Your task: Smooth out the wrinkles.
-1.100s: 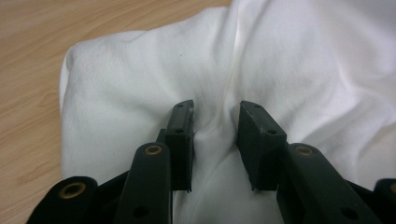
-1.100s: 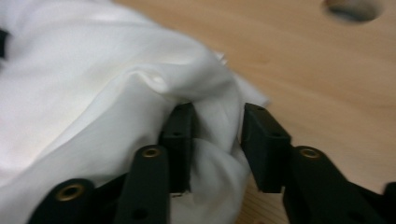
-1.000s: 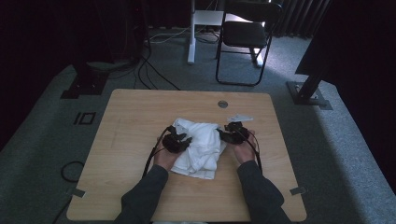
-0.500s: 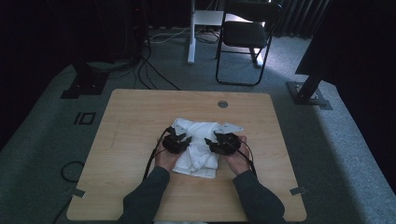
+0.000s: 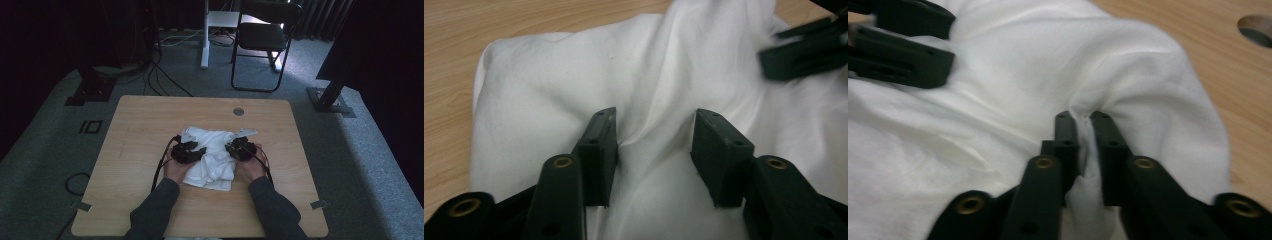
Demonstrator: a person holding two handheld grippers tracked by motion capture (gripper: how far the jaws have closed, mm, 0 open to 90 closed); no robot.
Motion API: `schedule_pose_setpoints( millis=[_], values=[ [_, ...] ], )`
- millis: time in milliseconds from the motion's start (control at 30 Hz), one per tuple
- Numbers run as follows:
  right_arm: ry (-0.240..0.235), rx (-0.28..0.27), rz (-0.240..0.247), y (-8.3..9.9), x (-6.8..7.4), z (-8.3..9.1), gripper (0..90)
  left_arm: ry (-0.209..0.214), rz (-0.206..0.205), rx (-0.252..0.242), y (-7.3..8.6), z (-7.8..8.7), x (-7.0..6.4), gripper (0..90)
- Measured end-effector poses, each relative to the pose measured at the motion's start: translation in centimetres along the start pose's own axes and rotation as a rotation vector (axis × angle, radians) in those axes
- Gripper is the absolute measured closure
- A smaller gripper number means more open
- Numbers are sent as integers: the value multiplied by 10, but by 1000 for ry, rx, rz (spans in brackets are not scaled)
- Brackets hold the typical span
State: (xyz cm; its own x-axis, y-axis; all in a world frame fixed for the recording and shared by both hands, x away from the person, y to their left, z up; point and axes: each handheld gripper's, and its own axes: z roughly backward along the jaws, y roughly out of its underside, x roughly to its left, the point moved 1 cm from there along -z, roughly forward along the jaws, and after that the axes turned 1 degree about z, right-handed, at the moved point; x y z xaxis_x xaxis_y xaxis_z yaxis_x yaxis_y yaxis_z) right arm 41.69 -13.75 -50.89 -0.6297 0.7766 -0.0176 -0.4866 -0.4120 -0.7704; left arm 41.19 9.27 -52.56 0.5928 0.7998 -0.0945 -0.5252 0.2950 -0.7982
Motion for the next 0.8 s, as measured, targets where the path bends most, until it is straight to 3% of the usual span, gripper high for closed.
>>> schedule_pose_setpoints(
  millis=[33,133,200,267,300,367,400,433,533,600,667,800],
  values=[
    [-4,-47,-2,-3,-4,16,845,25,4,-5,-1,2,1,519],
    [15,-56,2,-3,-11,29,787,33,-2,-6,-3,2,-1,517],
    [78,-30,1,1,-14,30,732,10,-20,4,-3,2,-5,515],
    [144,-11,-11,7,-16,33,679,6,-11,-2,-3,3,-5,507],
    [137,-24,-28,9,-16,37,639,6,-7,-7,-3,4,-5,496],
    [96,-77,-46,9,-13,48,588,-2,-9,-9,-4,5,-6,488],
    [96,-77,-46,9,-13,48,588,-2,-9,-9,-4,5,-6,484],
    [54,-127,-21,5,-3,57,548,-10,-6,-6,-5,5,-8,482],
    [-14,-160,34,-4,16,58,502,-19,-3,-10,-5,4,-9,473],
    [-80,-137,62,-8,27,50,472,-18,0,-11,-5,5,-9,473],
    [-128,-115,51,-7,36,41,472,-15,11,-14,-6,6,-8,473],
    [-189,-139,63,0,53,43,452,-10,15,-15,-6,5,-7,472]
  ],
)
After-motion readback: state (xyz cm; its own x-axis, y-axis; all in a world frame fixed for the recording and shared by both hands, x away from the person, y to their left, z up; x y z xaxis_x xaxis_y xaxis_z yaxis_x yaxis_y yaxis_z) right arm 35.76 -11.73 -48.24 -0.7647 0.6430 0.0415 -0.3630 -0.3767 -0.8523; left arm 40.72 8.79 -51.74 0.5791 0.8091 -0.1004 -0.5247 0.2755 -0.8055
